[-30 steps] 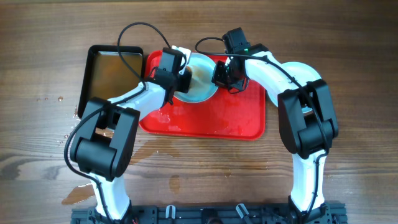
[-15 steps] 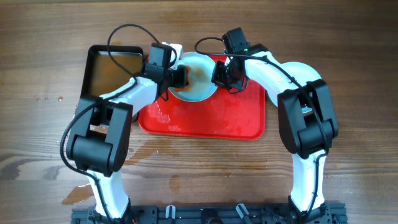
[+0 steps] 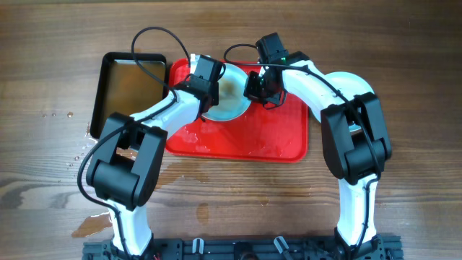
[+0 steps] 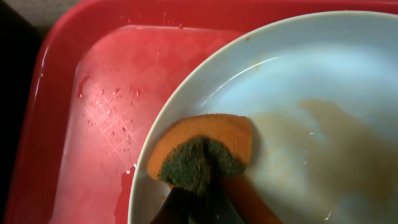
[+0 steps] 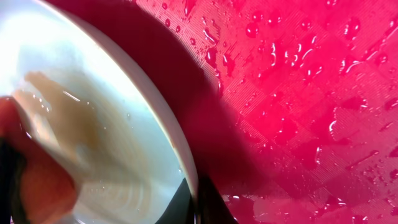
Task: Clean dirty plates on tray and stack at the side
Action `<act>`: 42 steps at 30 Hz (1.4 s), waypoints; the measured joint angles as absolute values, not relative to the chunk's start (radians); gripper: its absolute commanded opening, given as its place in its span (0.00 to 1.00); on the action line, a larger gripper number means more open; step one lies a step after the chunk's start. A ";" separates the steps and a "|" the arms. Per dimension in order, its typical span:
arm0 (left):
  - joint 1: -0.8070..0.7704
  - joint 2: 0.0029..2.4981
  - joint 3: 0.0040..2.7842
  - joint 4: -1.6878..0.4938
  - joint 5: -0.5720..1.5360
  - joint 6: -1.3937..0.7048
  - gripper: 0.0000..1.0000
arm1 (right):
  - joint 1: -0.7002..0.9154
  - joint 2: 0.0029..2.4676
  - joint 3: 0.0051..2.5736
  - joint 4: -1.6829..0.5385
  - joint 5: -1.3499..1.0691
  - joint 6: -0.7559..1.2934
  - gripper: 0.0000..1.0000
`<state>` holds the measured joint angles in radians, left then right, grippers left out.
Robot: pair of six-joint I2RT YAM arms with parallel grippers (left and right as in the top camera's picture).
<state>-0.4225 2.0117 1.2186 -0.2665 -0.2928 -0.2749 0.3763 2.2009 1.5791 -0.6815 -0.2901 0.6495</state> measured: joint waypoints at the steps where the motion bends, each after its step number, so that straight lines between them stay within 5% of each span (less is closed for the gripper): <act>1: -0.421 2.006 1.227 -0.306 -0.279 -0.295 0.04 | 0.376 2.201 1.579 -0.684 -0.290 0.645 0.04; 13: -0.287 1.784 1.336 -0.787 -0.036 -0.382 0.04 | 0.377 2.201 1.579 -0.681 -0.298 0.628 0.05; 18: -0.221 1.765 1.340 -0.802 0.045 -0.384 0.04 | 0.376 2.203 1.579 -0.661 -0.320 0.610 0.43; 21: -0.208 1.765 1.340 -0.801 0.064 -0.384 0.04 | 0.377 2.202 1.581 -0.625 -0.340 0.607 0.47; 22: -0.208 1.765 1.340 -0.800 0.068 -0.384 0.04 | 0.377 2.202 1.581 -0.612 -0.340 0.606 0.45; 24: -0.208 1.765 1.340 -0.781 0.078 -0.384 0.04 | 0.379 2.202 1.581 -0.591 -0.335 0.605 0.18; 26: -0.208 1.765 1.340 -0.770 0.078 -0.384 0.04 | 0.385 2.203 1.577 -0.589 -0.320 0.606 0.04; 35: -0.194 1.765 1.340 -0.756 0.055 -0.361 0.04 | 0.385 2.185 1.565 -0.664 -0.302 0.539 0.04; 42: -0.023 1.765 1.340 -0.731 0.043 -0.232 0.04 | 0.366 1.876 1.559 -0.749 -0.046 0.419 0.04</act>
<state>-0.0235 1.7649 1.3396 -0.7307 0.0425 -0.2317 0.3656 1.8763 1.5585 -0.7486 -0.0456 0.4191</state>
